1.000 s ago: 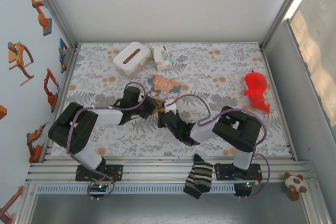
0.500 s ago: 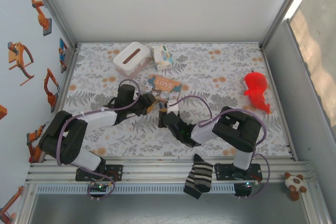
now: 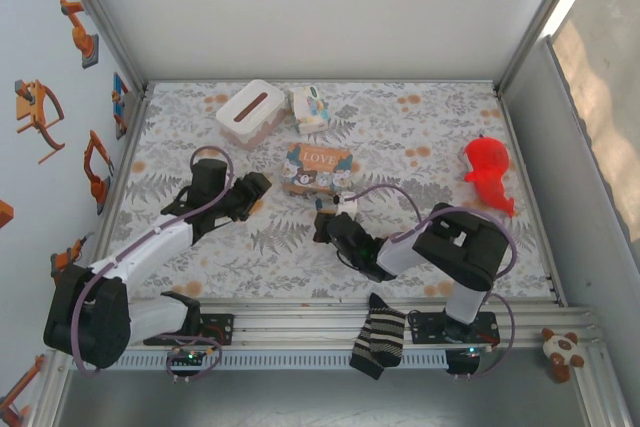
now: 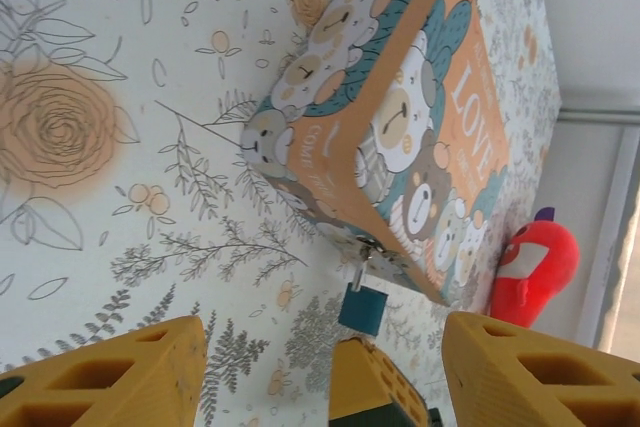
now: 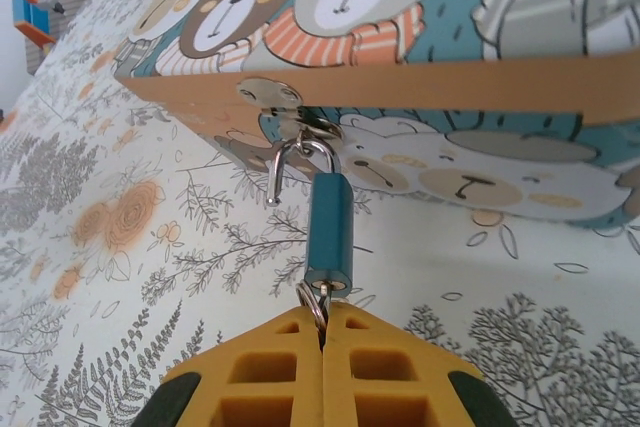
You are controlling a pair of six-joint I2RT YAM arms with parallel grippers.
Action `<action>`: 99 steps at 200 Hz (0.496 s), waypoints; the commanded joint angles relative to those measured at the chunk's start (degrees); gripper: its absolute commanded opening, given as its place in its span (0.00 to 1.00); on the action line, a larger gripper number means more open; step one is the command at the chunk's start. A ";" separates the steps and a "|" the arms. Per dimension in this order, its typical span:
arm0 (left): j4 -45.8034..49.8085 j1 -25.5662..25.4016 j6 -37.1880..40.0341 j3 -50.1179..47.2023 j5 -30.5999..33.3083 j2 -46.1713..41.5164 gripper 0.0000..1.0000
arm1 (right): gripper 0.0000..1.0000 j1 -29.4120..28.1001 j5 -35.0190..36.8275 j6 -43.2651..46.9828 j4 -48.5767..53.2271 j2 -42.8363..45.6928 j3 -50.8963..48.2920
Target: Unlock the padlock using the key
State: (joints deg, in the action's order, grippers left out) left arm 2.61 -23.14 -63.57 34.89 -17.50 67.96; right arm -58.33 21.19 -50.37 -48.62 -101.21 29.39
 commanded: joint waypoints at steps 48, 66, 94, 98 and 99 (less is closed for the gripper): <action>4.92 1.16 3.33 1.40 0.78 -0.74 0.64 | 0.00 5.21 -10.49 -12.71 -8.17 -0.30 -5.69; 5.25 1.33 3.34 1.73 0.71 -0.85 0.64 | 0.00 5.58 -10.40 -13.17 -8.57 -0.55 -6.18; 6.32 1.52 3.84 1.95 1.04 -1.47 0.64 | 0.03 5.85 -10.30 -13.78 -8.83 -1.01 -6.49; 6.55 1.56 3.86 2.01 1.10 -1.57 0.64 | 0.04 5.85 -10.31 -13.91 -8.84 -1.08 -6.58; 6.49 1.58 3.88 2.02 1.13 -1.63 0.64 | 0.05 5.85 -10.26 -13.94 -8.85 -1.04 -6.60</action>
State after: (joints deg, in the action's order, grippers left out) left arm 6.98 -22.02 -61.54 35.09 -17.04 67.70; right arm -52.95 10.24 -61.76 -56.34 -101.23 23.77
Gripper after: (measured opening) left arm 0.640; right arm 0.048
